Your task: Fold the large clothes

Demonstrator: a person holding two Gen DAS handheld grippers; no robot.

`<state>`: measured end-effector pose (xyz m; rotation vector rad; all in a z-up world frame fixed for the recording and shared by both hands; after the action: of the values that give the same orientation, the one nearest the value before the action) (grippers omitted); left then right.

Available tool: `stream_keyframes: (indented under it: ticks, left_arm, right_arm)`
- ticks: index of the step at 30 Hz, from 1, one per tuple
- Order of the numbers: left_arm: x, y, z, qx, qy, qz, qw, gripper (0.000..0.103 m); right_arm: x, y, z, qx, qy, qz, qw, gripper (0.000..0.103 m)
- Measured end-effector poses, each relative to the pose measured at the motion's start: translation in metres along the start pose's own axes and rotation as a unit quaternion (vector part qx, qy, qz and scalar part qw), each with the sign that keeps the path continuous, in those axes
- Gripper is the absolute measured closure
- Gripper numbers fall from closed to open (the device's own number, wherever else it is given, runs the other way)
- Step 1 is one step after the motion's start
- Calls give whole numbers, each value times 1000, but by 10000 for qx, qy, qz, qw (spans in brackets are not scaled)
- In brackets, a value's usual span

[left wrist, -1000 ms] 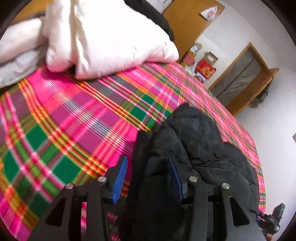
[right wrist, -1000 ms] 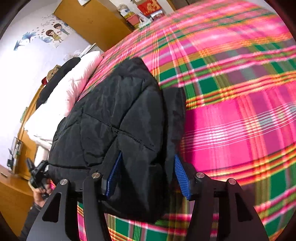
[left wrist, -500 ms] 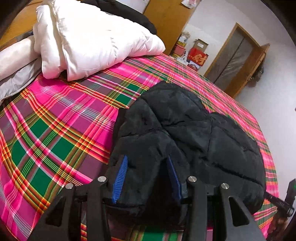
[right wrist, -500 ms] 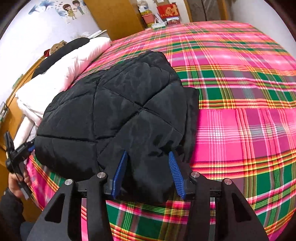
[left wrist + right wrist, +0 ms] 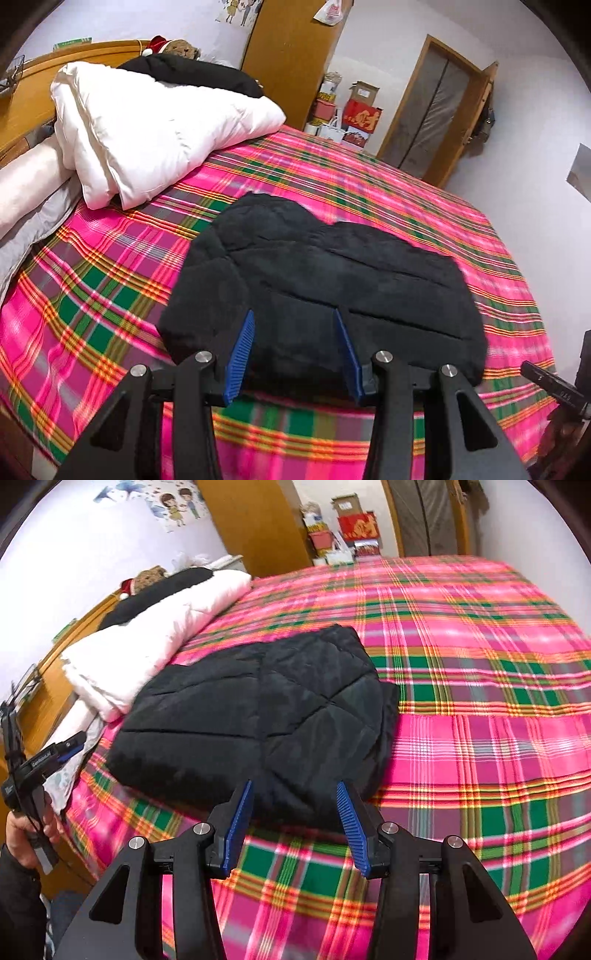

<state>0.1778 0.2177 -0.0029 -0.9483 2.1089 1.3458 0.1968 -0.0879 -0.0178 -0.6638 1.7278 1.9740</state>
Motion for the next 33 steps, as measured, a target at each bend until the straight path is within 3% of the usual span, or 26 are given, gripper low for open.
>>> stream_keyframes:
  ticks: [7, 13, 25, 33]
  left_arm:
    - [24, 44, -61, 87, -145, -31, 9999, 57]
    - [48, 70, -96, -89, -309, -118, 9994, 57]
    - [96, 72, -117, -449, -486, 208, 9976, 56]
    - [109, 67, -122, -399, -444, 389, 9975, 56]
  right_arm:
    - [16, 54, 6, -130, 40, -356, 9993, 55]
    - [41, 78, 15, -74, 180, -466, 9987, 55]
    - [68, 82, 27, 117, 469, -424, 9979, 51]
    - [76, 82, 33, 85, 591, -356, 9976, 51]
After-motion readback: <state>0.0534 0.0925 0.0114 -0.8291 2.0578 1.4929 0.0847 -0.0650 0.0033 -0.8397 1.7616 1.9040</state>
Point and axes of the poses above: each gripper's, at about its wrist camera, not at the fingertips, and y roughly against the way its jaws point, z to its left, x to its underside, the point moved 3 cm from there along -y, roughly the way its jaws point, and after that the axes turned 13 degrees about x, right-handed, at the moved point
